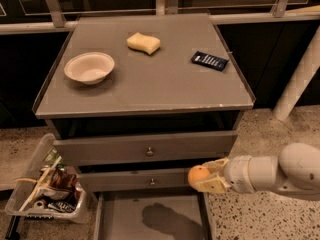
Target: Place orange into bottom drawer
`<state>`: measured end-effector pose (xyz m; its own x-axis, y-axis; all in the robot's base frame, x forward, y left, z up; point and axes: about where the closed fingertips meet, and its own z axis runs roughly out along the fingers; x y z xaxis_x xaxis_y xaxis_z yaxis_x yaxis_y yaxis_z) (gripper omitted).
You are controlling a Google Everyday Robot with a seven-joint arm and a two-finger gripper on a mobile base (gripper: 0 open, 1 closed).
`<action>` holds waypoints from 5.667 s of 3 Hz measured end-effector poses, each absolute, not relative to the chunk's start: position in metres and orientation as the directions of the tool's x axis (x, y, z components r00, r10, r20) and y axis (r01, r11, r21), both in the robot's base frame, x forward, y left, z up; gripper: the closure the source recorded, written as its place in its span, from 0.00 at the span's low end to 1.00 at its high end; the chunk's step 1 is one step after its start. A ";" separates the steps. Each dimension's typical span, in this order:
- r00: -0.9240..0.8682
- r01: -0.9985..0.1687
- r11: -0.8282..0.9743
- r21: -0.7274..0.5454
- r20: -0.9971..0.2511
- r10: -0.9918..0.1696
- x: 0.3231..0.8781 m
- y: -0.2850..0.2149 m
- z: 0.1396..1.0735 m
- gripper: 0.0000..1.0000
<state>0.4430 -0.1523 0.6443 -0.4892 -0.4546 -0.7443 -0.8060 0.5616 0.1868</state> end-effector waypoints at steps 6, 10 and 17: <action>-0.498 -0.754 0.651 0.092 -0.727 -0.473 0.509 -0.104 0.359 1.00; -0.303 -0.824 0.565 -0.036 -0.815 -0.494 0.497 -0.100 0.293 1.00; -0.374 -0.817 0.575 -0.043 -0.719 -0.586 0.466 -0.080 0.142 0.13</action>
Offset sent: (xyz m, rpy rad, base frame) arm 0.0051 0.0264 -0.1848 -0.0888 -0.0483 -0.0896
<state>0.4655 -0.0796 0.1419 -0.3738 -0.5855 -0.7193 -0.8171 0.5749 -0.0434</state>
